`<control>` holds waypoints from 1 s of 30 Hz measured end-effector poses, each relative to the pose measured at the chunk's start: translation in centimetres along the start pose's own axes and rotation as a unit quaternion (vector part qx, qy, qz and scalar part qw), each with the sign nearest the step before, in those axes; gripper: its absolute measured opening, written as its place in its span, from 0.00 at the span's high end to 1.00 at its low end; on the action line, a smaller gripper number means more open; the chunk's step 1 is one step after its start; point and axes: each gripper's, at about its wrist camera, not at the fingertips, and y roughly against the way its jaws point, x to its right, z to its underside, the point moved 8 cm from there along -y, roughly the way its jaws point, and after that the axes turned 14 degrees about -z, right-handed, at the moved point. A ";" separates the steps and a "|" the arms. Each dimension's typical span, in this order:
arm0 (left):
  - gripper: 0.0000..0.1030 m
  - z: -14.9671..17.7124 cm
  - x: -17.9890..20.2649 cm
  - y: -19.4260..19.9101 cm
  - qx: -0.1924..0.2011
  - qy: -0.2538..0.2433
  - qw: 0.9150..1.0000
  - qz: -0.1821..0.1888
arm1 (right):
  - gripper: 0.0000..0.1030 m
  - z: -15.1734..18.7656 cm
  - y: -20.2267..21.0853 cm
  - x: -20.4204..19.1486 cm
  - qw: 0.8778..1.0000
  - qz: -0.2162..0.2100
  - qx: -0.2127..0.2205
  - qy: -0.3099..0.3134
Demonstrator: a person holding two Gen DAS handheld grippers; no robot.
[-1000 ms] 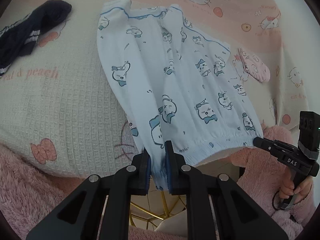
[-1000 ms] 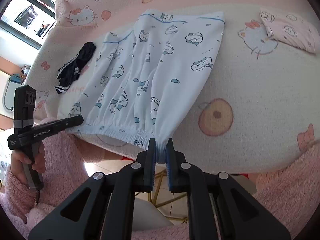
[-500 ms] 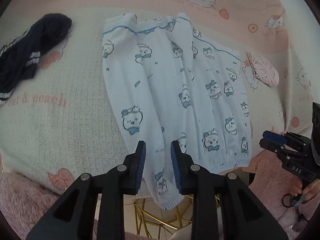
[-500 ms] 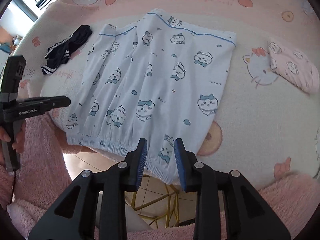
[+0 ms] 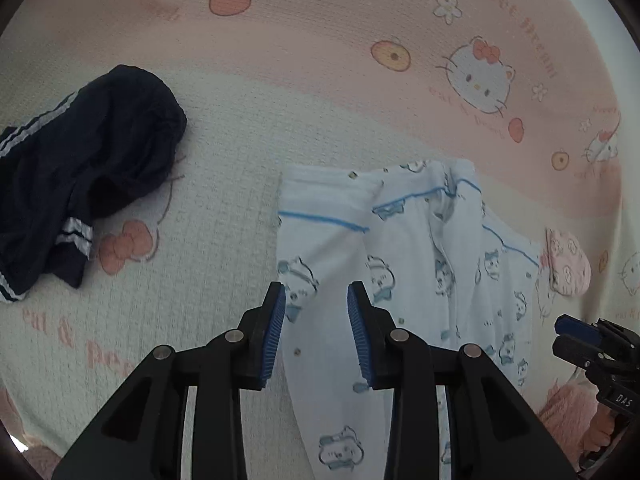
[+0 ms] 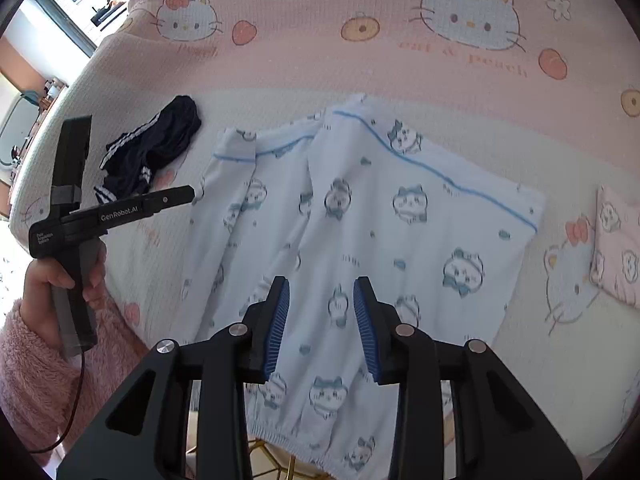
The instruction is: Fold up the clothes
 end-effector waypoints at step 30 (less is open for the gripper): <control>0.61 -2.1 2.3 -4.3 0.013 -0.073 0.996 -0.045 | 0.64 -8.2 -13.1 5.2 0.992 0.115 -0.051 0.025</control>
